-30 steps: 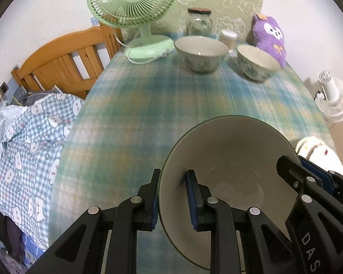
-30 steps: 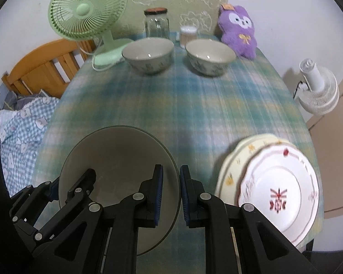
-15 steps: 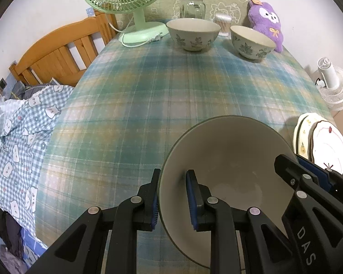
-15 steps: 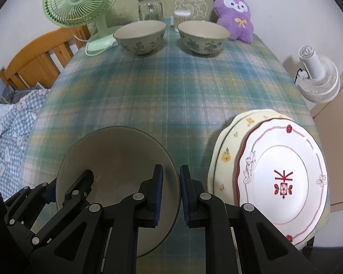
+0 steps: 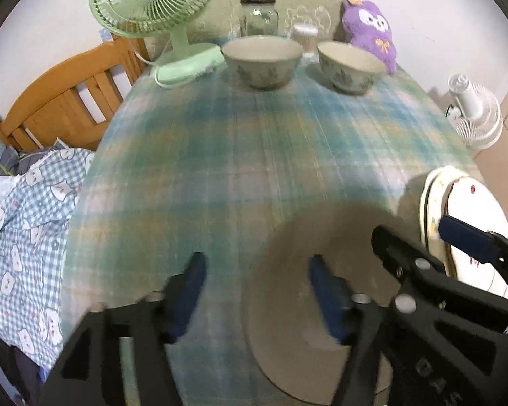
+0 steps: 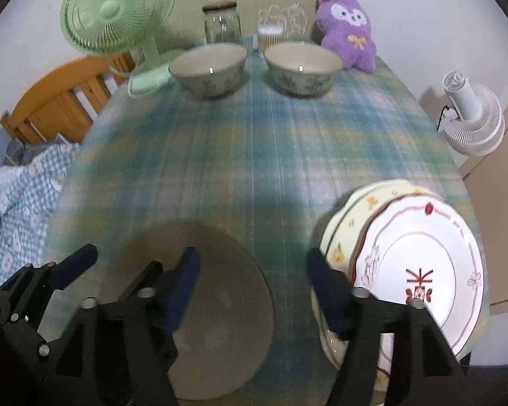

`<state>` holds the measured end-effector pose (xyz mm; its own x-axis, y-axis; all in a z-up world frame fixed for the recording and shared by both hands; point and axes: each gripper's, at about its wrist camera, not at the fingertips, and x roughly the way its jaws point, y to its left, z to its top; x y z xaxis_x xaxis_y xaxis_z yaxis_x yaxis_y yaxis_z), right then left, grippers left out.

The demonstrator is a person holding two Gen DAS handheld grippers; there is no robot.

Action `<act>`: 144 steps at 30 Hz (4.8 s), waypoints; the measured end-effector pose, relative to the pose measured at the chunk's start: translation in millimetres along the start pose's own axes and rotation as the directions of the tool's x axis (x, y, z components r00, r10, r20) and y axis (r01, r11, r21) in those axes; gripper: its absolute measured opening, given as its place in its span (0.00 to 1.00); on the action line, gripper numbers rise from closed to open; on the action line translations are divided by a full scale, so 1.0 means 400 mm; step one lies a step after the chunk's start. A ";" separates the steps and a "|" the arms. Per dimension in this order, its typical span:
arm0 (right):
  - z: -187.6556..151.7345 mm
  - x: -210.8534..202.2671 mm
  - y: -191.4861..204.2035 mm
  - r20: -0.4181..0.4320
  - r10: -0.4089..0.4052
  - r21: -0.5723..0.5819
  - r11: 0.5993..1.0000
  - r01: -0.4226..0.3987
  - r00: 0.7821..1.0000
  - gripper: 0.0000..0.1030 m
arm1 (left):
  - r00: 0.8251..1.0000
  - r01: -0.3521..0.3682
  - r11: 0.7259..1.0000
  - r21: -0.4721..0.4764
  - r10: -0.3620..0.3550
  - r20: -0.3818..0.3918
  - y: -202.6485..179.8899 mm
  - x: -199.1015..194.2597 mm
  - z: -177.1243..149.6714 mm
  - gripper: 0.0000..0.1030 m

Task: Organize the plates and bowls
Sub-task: 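Lower the bowl onto the table and open both grippers, then move both grippers to the cream bowl beside the cotton-swab tub, then close both grippers on the rim of that cream bowl, then lift the bowl with both grippers and carry it over the first bowl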

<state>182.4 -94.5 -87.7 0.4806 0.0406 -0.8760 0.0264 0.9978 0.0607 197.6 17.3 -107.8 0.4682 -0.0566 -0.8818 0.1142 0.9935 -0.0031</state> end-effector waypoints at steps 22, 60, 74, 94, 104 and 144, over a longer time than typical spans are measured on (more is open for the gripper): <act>0.315 -0.051 -0.062 0.141 -0.041 0.077 0.997 0.031 0.989 0.72 | 0.992 0.022 1.000 0.006 -0.022 0.126 -0.046 -0.032 0.311 0.76; 0.642 0.382 -0.366 0.044 0.045 0.014 0.999 -0.046 0.998 0.38 | 0.995 -0.090 0.987 -0.133 0.094 0.026 -0.302 0.361 0.601 0.22; 0.649 0.424 -0.358 0.004 0.016 -0.017 1.000 -0.016 1.000 0.16 | 0.993 -0.117 0.988 -0.102 0.119 0.011 -0.301 0.394 0.604 0.14; 0.504 0.247 -0.354 0.016 -0.059 0.057 0.997 0.058 0.998 0.16 | 0.999 -0.046 0.999 -0.012 0.046 0.028 -0.312 0.257 0.489 0.15; 0.431 0.106 -0.283 0.061 -0.083 0.088 0.993 0.077 0.995 0.16 | 0.996 -0.027 0.999 0.020 0.025 0.086 -0.260 0.121 0.419 0.15; 0.032 -0.179 0.008 0.109 -0.096 0.095 0.992 0.086 0.989 0.16 | 0.990 -0.006 0.999 0.035 0.001 0.140 -0.020 -0.158 0.034 0.16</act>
<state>159.5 -94.9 -18.6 0.5689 -0.0616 -0.8201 0.1509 0.9881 0.0305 178.9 11.6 -45.7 0.5860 -0.0693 -0.8074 0.1423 0.9897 0.0183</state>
